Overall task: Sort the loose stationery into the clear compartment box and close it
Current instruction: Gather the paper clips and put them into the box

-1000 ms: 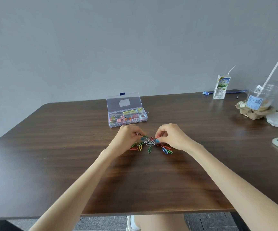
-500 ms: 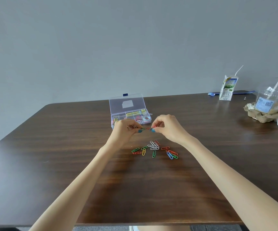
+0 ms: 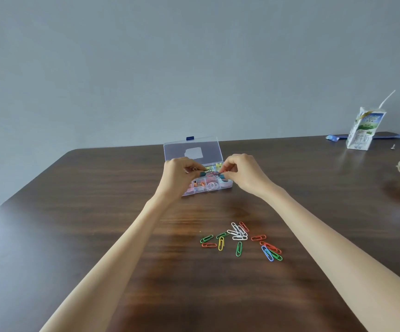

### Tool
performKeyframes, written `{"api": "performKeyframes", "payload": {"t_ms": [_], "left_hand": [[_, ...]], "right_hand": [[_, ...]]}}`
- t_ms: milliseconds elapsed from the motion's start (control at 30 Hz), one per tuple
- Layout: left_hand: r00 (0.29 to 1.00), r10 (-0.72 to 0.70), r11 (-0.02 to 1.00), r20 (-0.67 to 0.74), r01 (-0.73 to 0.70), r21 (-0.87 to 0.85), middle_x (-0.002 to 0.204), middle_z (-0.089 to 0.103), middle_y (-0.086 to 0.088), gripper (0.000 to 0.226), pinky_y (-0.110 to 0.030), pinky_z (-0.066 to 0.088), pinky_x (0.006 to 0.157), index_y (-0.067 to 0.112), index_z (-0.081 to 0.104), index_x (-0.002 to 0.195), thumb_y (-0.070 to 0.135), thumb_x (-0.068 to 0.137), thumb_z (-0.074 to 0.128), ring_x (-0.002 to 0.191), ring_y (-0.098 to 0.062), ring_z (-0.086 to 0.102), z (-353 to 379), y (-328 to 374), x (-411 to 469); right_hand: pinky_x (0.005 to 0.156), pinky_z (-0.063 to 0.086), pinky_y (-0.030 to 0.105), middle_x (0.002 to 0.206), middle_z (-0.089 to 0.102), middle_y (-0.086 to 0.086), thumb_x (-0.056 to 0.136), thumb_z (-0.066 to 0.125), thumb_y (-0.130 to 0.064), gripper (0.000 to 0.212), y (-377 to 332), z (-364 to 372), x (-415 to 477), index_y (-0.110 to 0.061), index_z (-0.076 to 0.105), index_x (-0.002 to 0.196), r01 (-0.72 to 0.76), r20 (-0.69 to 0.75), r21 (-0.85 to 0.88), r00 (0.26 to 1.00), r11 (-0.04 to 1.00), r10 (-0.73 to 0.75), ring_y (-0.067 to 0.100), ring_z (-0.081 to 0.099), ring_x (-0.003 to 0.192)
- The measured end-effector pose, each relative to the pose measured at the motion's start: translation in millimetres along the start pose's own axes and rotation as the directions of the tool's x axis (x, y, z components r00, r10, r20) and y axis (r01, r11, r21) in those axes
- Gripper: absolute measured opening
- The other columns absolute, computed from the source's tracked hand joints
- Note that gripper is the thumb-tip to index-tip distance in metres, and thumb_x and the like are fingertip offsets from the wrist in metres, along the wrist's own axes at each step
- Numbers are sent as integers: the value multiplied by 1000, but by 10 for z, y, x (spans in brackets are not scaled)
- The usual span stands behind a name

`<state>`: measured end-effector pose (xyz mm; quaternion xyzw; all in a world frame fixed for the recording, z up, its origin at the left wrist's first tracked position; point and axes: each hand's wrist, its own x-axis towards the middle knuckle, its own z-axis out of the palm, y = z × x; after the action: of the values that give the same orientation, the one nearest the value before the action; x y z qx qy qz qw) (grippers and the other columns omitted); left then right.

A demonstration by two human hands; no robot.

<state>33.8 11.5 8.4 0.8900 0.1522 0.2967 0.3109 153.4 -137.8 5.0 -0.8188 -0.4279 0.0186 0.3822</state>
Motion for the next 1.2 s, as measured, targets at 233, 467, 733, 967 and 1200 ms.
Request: {"api": "performKeyframes", "payload": {"t_ms": [233,467,733,967,1200], "left_hand": [[998,-29,997,55,25,69,84,73,-2,11,-14,49,67,13,78,88,6,81,72,66,-3,59,159,-208,256],[992,-40,973,123,11,230,90,75,-1,11,-29,55,68,19,78,92,17,84,70,73,-14,64,257,-322,313],[993,-20,966,120,-11,259,91,75,-2,14,-30,57,71,17,75,96,13,86,68,75,-12,65,256,-329,308],[996,-49,984,70,37,172,78,73,7,4,-22,48,65,21,76,84,20,81,73,70,-5,60,205,-333,317],[992,-48,986,115,29,165,82,72,2,11,-18,42,58,18,78,90,16,87,68,54,1,52,251,-344,303]], "right_hand": [[68,45,28,86,62,-2,85,63,-5,12,153,111,343,-14,70,83,7,28,-62,1000,998,-5,14,56,74],[69,45,28,91,69,4,85,66,-6,9,216,167,442,-11,73,86,34,76,-88,997,996,-28,15,58,76],[76,58,37,90,74,6,81,70,-6,11,236,187,507,-14,76,86,21,83,-52,996,998,-17,18,68,79],[77,57,36,90,73,4,82,70,-8,8,235,195,511,-15,74,84,29,54,-13,998,999,-29,16,66,82],[78,55,29,90,73,3,85,66,-6,12,292,179,474,-13,76,86,38,27,2,999,999,-38,13,65,81]]}}
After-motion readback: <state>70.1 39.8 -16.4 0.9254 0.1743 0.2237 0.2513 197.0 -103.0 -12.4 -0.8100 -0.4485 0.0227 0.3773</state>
